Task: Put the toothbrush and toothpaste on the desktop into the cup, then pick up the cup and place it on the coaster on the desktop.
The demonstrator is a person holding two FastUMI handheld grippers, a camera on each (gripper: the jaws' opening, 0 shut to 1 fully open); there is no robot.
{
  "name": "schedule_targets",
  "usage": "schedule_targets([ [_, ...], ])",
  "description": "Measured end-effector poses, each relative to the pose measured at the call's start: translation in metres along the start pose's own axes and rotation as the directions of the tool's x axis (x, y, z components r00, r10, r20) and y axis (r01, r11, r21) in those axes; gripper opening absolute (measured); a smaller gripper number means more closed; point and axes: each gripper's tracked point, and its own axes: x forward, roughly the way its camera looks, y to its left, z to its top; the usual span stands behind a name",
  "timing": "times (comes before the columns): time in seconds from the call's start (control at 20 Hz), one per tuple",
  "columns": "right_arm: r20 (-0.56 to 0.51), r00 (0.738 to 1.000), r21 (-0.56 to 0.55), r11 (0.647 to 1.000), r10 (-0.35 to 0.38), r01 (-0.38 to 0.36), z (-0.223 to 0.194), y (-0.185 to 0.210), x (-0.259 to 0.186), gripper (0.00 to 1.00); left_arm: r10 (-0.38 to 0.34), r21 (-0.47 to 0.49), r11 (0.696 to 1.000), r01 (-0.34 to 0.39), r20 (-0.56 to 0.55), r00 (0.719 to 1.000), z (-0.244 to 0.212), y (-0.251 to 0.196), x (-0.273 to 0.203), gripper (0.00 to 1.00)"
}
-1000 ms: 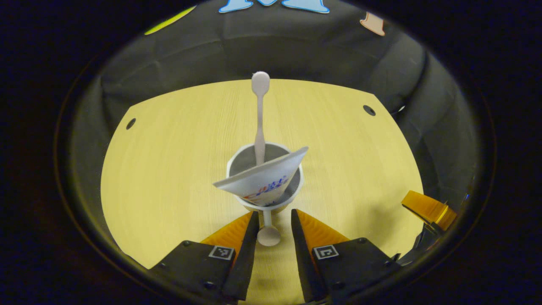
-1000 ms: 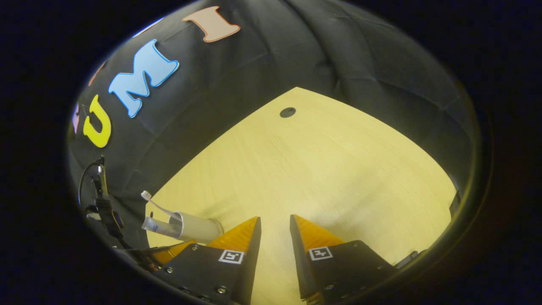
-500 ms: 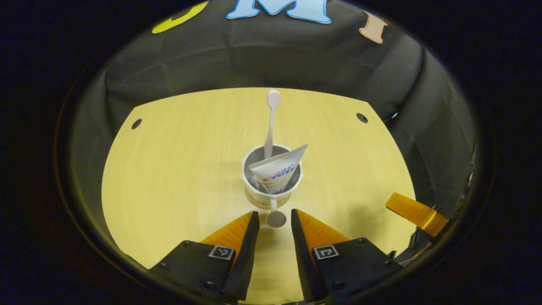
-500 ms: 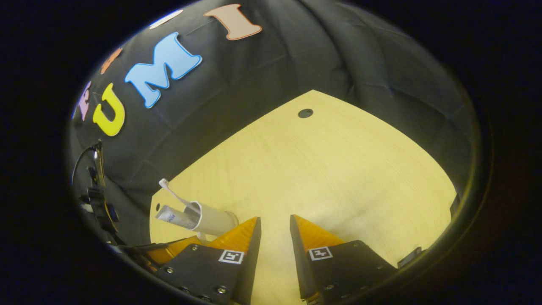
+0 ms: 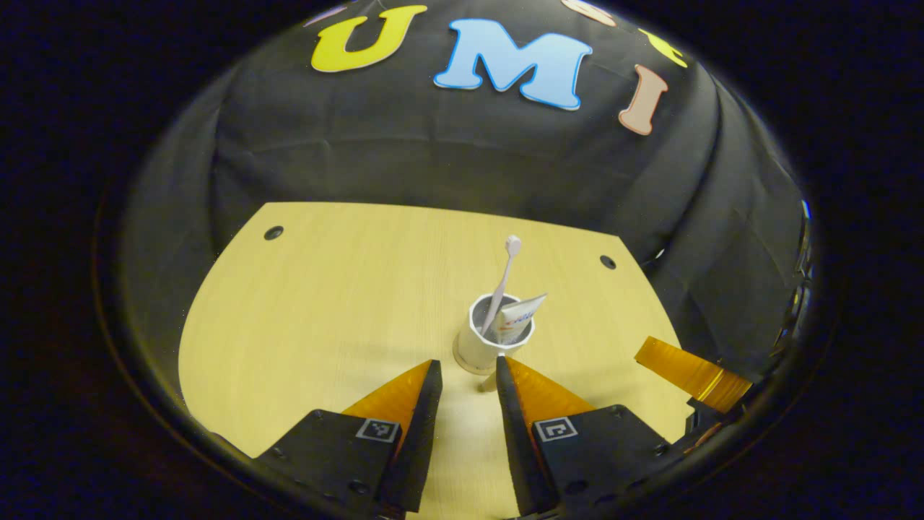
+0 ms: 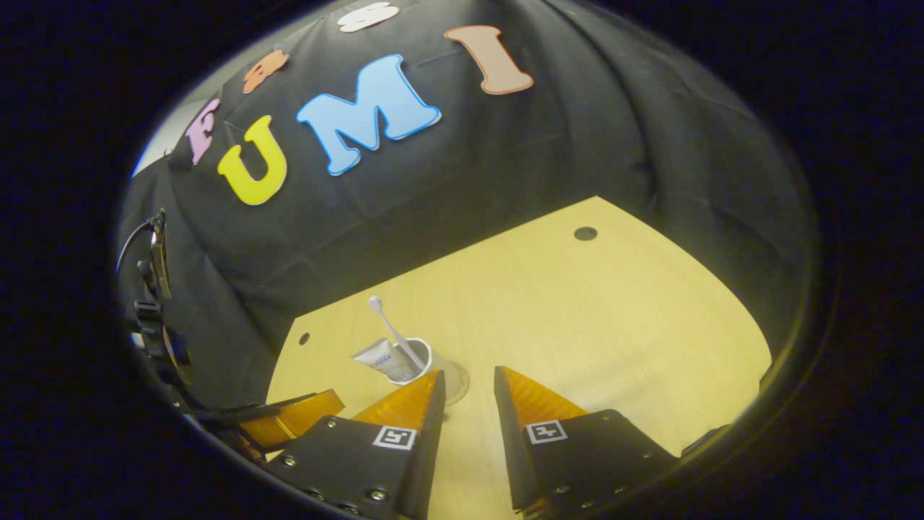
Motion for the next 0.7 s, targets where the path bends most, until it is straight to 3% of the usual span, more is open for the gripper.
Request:
schedule_targets([
  [0.15,0.089,0.996,-0.094,0.995,0.02,-0.011,0.023,0.023,-0.018,0.41,-0.002,-0.005,1.0,0.003,0.127,0.992,0.03,0.007,-0.033,0.54],
  [0.3,0.186,0.982,-0.172,0.985,0.042,-0.01,0.048,0.044,-0.039,0.41,0.02,0.003,1.0,-0.022,0.263,0.965,0.064,0.016,-0.074,0.53],
  [0.35,0.215,0.975,-0.194,0.981,0.053,-0.011,0.056,0.052,-0.046,0.41,0.034,0.015,0.999,-0.04,0.307,0.951,0.075,0.018,-0.088,0.58],
  [0.45,0.269,0.96,-0.228,0.974,0.072,-0.009,0.07,0.061,-0.059,0.41,0.039,0.047,0.997,-0.064,0.403,0.914,0.1,0.021,-0.116,0.49],
  [0.5,0.295,0.952,-0.237,0.971,0.082,-0.01,0.078,0.068,-0.066,0.41,0.04,0.064,0.995,-0.077,0.446,0.894,0.109,0.019,-0.129,0.54],
  [0.6,0.341,0.934,-0.248,0.969,0.104,-0.017,0.093,0.078,-0.076,0.41,0.042,0.09,0.991,-0.103,0.517,0.855,0.125,0.019,-0.157,0.5],
  [0.7,0.378,0.918,-0.277,0.961,0.119,-0.01,0.103,0.084,-0.085,0.41,0.04,0.09,0.99,-0.11,0.568,0.822,0.135,0.018,-0.177,0.83],
])
